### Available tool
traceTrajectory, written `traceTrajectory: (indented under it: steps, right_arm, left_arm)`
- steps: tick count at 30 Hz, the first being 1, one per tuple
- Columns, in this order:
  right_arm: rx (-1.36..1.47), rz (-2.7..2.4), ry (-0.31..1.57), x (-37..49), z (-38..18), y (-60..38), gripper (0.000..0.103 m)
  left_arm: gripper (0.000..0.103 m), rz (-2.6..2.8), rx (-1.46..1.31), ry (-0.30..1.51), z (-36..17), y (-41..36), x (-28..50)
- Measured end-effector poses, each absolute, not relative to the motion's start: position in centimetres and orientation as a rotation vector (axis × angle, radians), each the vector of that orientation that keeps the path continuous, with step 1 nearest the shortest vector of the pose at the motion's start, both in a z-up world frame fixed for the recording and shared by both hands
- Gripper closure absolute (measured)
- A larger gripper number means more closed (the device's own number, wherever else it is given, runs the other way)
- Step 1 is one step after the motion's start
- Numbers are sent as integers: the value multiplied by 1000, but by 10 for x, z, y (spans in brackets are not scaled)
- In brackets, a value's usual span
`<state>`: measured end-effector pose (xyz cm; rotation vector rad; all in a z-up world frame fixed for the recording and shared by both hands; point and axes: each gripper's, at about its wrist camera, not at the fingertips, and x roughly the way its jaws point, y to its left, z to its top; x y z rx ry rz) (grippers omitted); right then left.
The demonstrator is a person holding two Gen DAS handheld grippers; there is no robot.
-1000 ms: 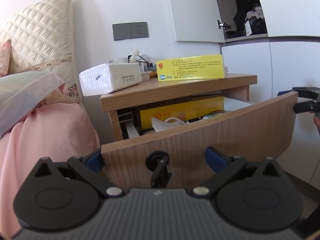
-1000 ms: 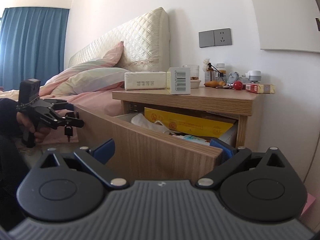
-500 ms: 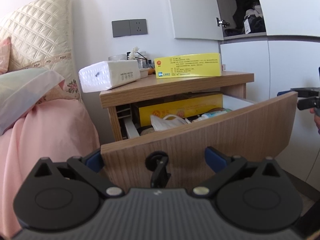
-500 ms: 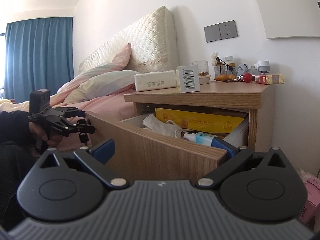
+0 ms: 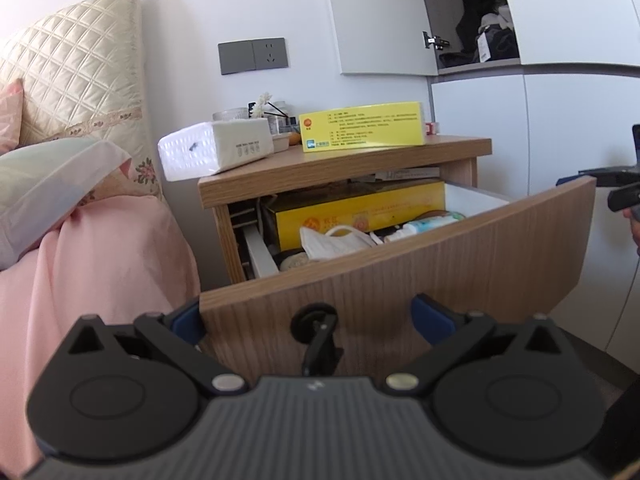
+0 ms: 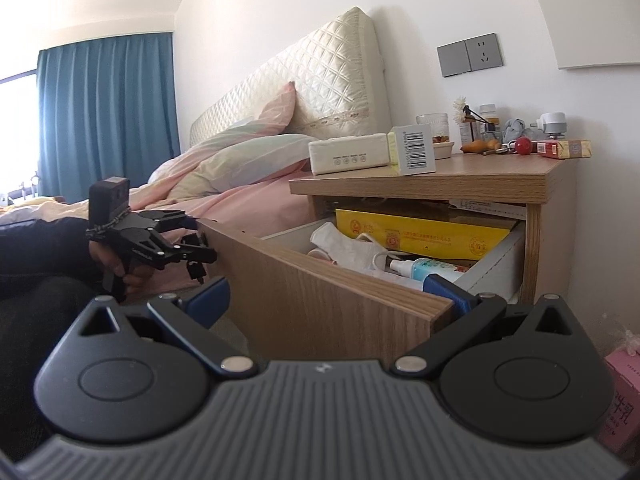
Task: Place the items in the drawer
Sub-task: 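Reach the right tool toward the yellow medicine box while the left tool holds the drawer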
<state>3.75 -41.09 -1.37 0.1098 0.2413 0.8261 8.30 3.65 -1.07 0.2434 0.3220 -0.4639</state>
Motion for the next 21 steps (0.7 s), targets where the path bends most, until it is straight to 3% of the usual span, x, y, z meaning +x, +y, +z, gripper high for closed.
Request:
traceTrajectory:
  steps: [21]
  right_arm:
    - [11,725,164,25,0,-392,0]
  left_arm:
    - [0,-474,217,292,-2,39,74]
